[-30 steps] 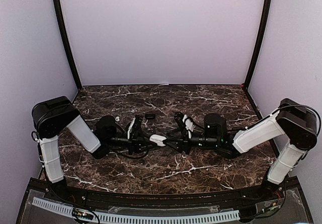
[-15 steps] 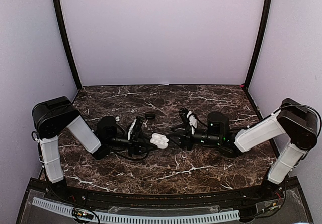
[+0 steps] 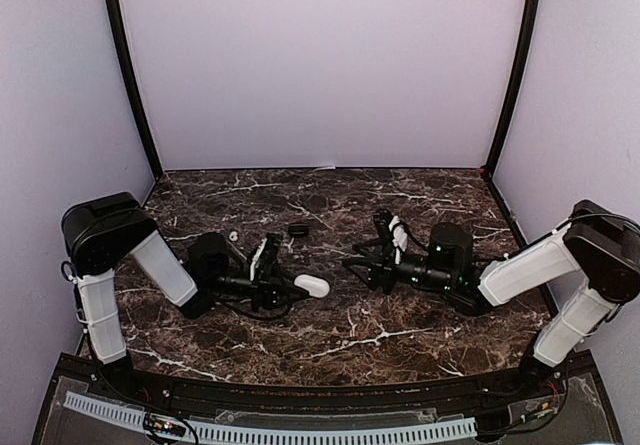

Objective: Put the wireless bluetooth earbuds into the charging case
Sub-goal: Open the charging case.

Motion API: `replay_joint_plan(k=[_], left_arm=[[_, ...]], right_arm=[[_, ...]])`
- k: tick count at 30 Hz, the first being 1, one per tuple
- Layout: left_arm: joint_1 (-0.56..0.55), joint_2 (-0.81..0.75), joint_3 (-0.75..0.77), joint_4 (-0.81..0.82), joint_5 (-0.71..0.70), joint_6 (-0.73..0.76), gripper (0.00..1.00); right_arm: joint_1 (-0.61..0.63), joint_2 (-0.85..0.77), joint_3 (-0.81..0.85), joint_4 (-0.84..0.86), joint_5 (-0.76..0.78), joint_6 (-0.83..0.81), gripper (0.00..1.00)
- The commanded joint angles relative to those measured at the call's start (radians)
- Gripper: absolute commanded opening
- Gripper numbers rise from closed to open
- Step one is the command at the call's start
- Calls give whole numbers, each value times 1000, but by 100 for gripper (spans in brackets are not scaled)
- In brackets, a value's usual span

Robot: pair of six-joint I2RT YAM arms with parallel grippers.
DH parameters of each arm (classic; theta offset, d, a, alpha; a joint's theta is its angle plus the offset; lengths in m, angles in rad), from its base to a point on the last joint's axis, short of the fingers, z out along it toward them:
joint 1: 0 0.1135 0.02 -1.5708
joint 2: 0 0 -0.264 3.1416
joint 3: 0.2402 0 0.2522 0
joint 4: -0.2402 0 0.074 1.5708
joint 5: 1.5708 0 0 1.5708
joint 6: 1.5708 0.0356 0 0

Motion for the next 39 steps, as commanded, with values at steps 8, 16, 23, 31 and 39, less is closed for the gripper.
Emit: replay_joint_plan(k=[8, 16, 23, 31, 39], left_arm=[[54, -63, -42, 77, -40, -38, 11], [25, -80, -9, -80, -57, 77, 10], [-16, -74, 26, -175, -46, 131, 10], [-25, -73, 31, -187, -38, 142, 10], [-30, -73, 31, -183, -22, 149, 10]], right_arm=[[-5, -23, -11, 57, 4, -35, 52], [23, 38, 64, -33, -108, -93, 53], [71, 97, 127, -107, -170, -145, 62], [86, 138, 177, -170, -198, -160, 64], [87, 152, 197, -201, -164, -164, 62]])
